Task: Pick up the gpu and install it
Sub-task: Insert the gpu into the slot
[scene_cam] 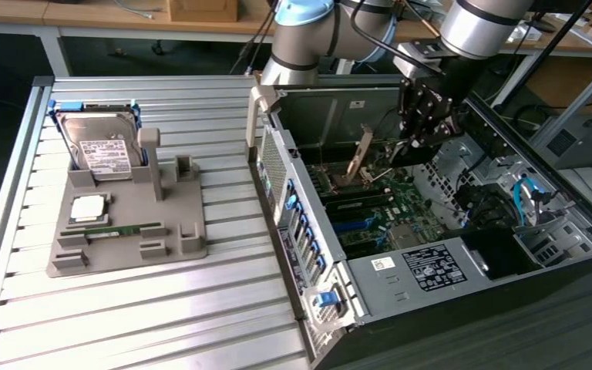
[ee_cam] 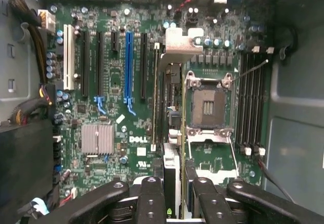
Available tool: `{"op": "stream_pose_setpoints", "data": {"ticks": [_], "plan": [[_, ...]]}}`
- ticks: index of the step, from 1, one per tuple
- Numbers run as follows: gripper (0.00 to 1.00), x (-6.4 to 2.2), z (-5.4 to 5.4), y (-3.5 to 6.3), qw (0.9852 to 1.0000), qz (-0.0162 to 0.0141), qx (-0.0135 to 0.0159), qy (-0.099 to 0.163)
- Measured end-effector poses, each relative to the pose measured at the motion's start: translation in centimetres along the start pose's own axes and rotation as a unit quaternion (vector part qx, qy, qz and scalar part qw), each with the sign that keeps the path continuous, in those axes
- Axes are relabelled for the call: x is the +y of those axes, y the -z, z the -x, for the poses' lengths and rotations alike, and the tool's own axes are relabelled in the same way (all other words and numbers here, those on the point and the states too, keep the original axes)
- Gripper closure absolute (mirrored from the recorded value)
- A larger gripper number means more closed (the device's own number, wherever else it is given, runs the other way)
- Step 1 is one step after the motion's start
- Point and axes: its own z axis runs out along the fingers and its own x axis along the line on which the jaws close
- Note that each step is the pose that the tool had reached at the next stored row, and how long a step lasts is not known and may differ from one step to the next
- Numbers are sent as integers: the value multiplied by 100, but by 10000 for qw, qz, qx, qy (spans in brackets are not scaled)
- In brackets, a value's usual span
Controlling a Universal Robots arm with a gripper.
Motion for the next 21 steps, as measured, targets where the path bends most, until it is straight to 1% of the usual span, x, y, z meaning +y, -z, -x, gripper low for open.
{"op": "stream_pose_setpoints", "data": {"ticks": [1,6,21], "plan": [[73,0,0,0,10000,6,0,0],[73,3,0,-1,10000,6,-2,0],[73,88,-62,0,10000,6,-2,0]]}}
